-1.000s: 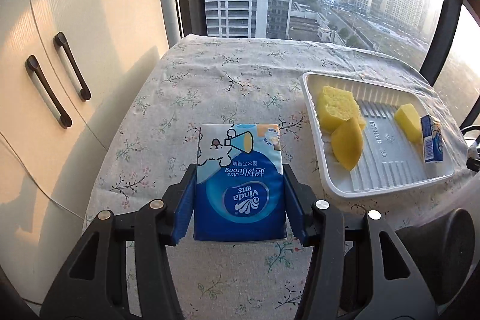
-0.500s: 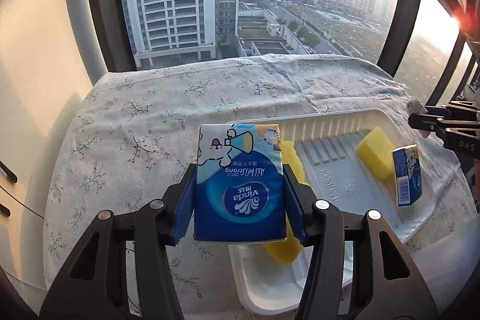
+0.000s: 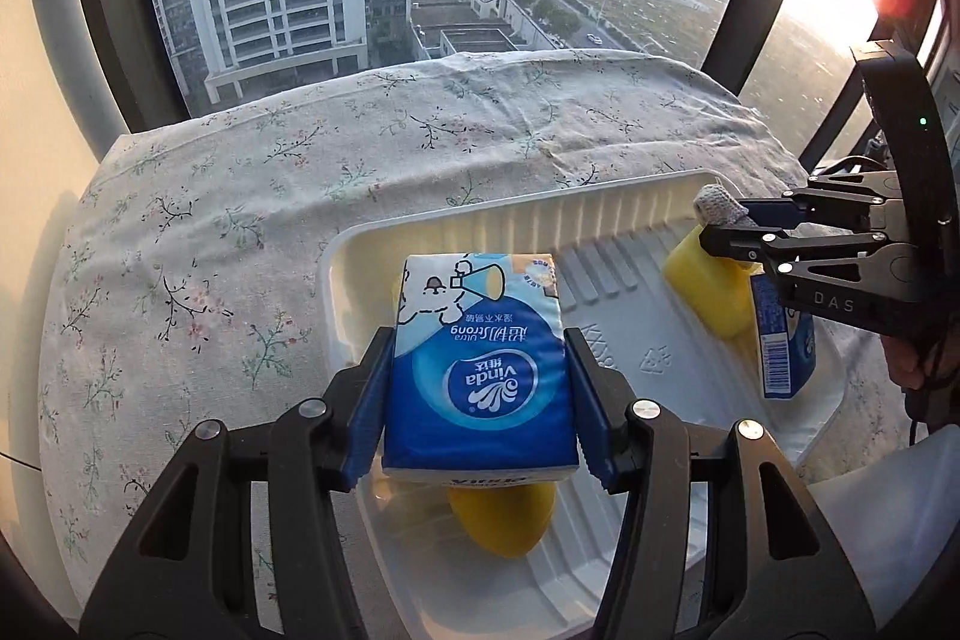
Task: Organize soft objects
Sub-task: 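Open both tools to drop the tissue pack and sock into the tray, then move both tools back toward the rope toy and tan sponge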
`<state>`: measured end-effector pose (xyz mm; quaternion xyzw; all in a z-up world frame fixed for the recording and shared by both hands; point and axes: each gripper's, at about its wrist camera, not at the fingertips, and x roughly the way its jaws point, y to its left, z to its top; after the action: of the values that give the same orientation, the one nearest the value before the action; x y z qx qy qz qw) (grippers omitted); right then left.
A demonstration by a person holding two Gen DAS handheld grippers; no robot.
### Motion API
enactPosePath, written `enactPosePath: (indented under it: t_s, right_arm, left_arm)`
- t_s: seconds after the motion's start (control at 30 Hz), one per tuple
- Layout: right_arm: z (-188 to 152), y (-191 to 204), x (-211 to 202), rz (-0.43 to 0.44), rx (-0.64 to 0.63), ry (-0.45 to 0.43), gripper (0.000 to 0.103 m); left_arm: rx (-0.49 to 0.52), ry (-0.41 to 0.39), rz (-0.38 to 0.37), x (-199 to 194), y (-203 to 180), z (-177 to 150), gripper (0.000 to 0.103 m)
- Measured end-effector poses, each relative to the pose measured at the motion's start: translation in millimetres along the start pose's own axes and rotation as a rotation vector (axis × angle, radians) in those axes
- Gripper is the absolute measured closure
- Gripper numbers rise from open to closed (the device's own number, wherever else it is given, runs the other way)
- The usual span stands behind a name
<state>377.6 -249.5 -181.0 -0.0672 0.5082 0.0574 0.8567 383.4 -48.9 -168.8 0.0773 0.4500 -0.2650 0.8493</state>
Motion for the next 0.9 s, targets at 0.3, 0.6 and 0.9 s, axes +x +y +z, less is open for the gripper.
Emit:
enactPosePath:
  t_s: [0.3, 0.6, 0.9]
  right_arm:
    - [-3, 7, -11, 0.022, -0.014, -0.012, 0.051]
    - [-11, 9, -47, -0.003, -0.028, -0.078, 0.038]
    - [-34, -8, -79, -0.045, 0.009, -0.094, 0.038]
  left_arm:
    - [0.016, -0.003, 0.031, -5, -9, -2, 0.051]
    - [-0.026, -0.056, 0.038, -35, -5, -5, 0.051]
    - [-0.101, -0.099, 0.095, -63, 8, -14, 0.051]
